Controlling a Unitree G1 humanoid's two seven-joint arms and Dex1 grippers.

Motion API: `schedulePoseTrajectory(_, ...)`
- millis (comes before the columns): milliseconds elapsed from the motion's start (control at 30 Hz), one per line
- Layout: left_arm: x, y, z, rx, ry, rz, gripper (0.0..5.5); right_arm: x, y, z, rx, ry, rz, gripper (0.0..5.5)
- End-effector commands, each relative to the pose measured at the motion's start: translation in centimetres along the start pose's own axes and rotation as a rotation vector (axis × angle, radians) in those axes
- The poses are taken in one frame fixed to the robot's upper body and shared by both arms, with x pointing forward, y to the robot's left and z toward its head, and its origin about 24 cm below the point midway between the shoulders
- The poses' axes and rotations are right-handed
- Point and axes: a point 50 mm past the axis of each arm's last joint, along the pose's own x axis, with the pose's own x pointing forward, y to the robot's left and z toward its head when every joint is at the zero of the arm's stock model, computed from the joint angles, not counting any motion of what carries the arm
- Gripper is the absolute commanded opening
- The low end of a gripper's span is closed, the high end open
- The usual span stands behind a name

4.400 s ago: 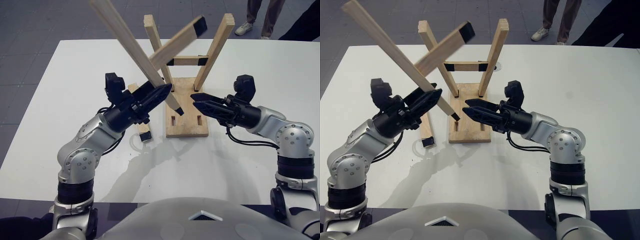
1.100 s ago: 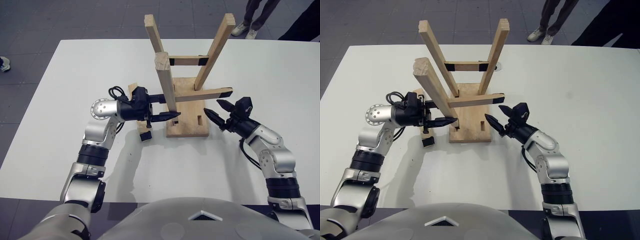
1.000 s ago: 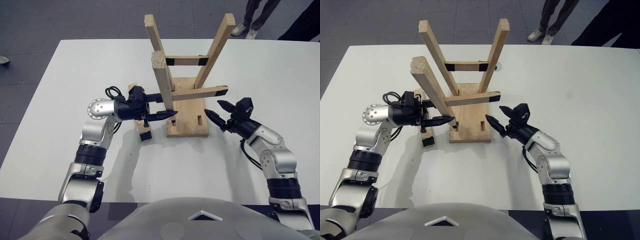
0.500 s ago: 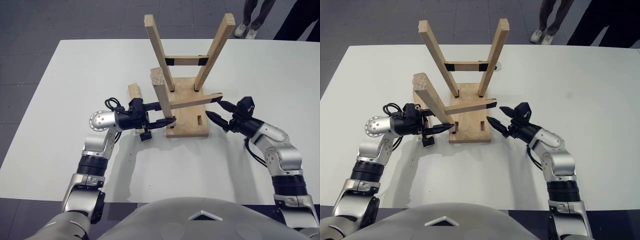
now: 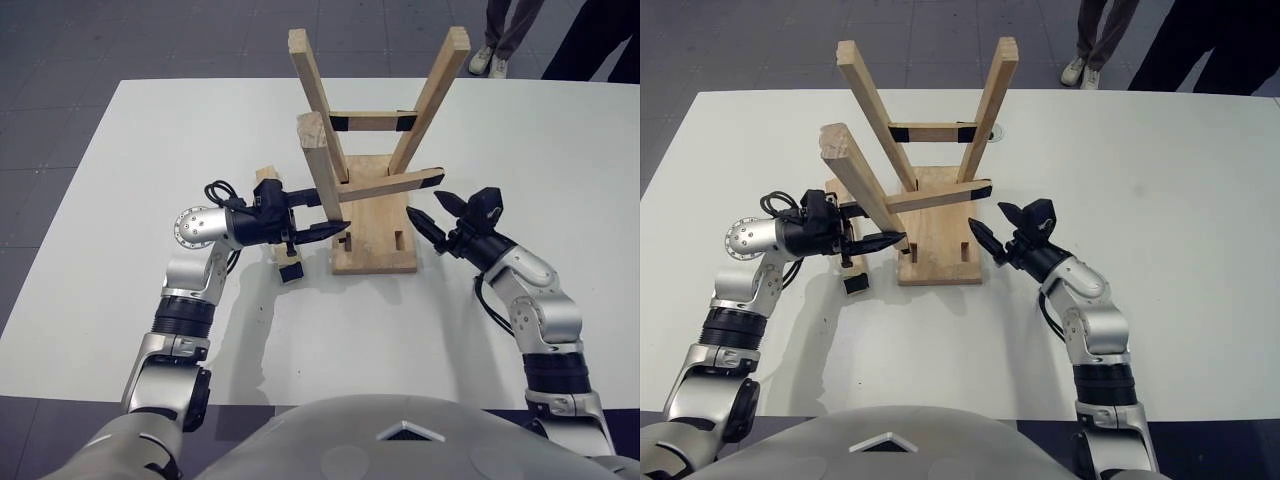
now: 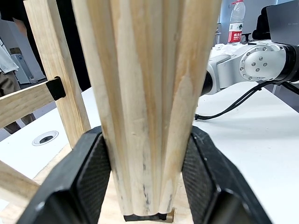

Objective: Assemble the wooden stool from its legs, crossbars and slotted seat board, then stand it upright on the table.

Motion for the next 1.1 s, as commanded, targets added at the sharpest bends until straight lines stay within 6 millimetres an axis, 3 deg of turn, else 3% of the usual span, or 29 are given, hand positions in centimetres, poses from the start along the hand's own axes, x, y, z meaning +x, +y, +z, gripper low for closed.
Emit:
schedulePoseTrajectory(33, 0.4, 0.3, 0.4, 0.027, -0.002, -0.02, 2.05, 0.4, -0.1, 0.4, -0.011, -0.016, -0.007, 3.7)
schedulePoseTrajectory(167, 0.7, 0.3, 0.4, 0.034, -0.011, -0.009, 2.05, -0.4, -1.1, 0.0, -0.026, 0.026, -0.023, 3.7)
schedulePoseTrajectory(567, 0.3, -1.5, -0.9, -0.001, -0.021, 0.054, 2.05, 0.0, -2.8, 1.1, -0.063, 0.058, 0.004, 3.7)
schedulePoseTrajectory(800, 1.7, -0.2, 0.3, 0.029, -0.049, 0.024, 2.05, -0.1, -2.0, 1.6, -0.042, 0.01, -0.015, 3.7)
schedulePoseTrajectory(967, 3.2, 0.2, 0.6, 0.037, -0.044, -0.069, 2.05, -1.2, -2.6, 0.8, -0.031, 0.05, -0.047, 3.7)
schedulePoseTrajectory(1100, 3.3, 0.4, 0.5, 0.034, -0.036, -0.087, 2.05, -1.7, -4.0, 0.9, -0.04, 0.07, -0.081, 3.7)
